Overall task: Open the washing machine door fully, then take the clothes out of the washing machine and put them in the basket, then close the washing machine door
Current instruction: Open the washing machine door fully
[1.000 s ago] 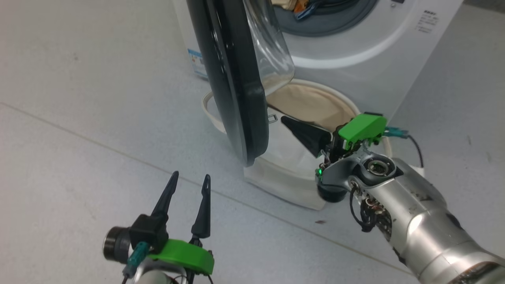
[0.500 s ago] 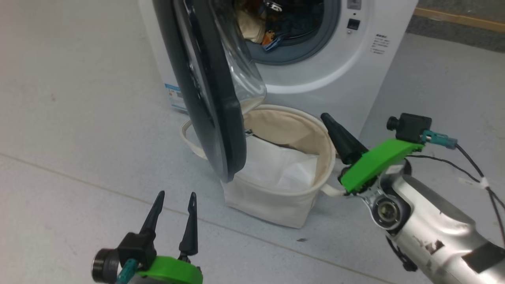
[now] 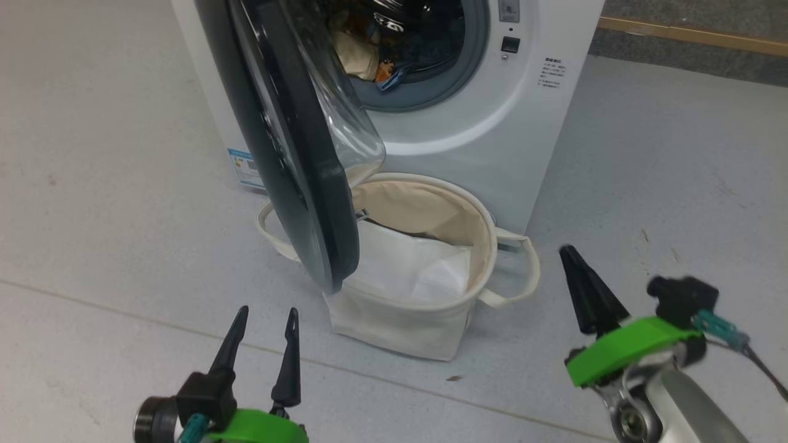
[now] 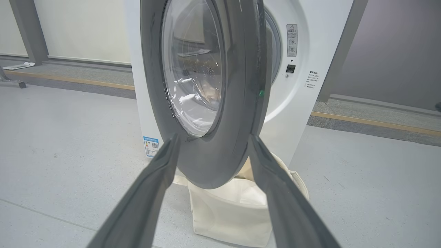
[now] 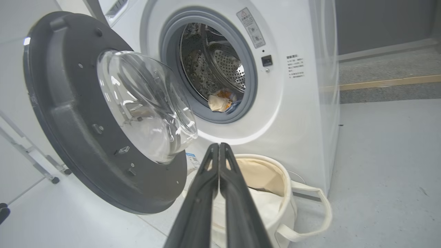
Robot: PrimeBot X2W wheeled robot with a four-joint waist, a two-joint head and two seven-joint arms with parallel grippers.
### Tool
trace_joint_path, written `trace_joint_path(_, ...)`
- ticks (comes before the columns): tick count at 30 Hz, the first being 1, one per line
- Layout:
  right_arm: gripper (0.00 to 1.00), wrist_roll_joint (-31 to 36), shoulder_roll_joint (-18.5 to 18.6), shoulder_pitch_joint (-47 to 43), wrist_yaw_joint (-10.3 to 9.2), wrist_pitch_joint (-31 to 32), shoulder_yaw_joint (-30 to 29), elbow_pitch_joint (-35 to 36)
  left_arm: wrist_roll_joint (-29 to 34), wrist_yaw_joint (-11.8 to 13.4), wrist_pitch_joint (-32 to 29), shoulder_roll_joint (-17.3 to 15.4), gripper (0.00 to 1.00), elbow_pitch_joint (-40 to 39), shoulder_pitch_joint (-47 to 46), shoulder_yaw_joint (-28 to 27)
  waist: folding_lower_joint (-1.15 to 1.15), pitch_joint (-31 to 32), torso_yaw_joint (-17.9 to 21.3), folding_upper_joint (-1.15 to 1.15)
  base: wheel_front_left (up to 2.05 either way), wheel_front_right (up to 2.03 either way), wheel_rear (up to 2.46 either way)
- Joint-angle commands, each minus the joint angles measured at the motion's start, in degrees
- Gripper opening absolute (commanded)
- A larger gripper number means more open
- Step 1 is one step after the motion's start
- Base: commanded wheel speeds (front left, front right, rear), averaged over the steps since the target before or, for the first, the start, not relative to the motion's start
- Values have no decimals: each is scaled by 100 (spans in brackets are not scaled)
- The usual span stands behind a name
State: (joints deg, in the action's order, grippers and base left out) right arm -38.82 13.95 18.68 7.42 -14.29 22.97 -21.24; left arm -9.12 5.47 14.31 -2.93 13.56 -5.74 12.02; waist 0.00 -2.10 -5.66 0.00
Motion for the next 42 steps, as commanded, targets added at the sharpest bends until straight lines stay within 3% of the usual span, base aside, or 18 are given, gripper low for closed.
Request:
trace_joint_path(1,100,278,-112,-5,7,-70,-185,223,65,-24,69,-72,100,-200,-84,-211,0,1,24,0,0,0,0)
trace_joint_path(7,100,1671,-764,-618,7,-70,-1413,234,100,-45,69,-89,100,-192,-77,-233,0,-78,124,0,0,0,0)
trace_joint_path(13,100,2298,-1045,-857,7,-70,-1627,285,101,-75,69,-84,100,-178,-135,-256,0,-184,164,0,0,0,0)
trace_joint_path(34,100,2230,-1106,-714,7,-71,-1509,361,129,-122,69,-51,100,-196,-244,-273,0,-343,74,0,0,0,0)
trace_joint_path(42,100,2168,-1106,-625,7,-71,-1522,305,215,-94,69,-23,100,-1021,-620,-249,0,-474,49,0,0,0,0)
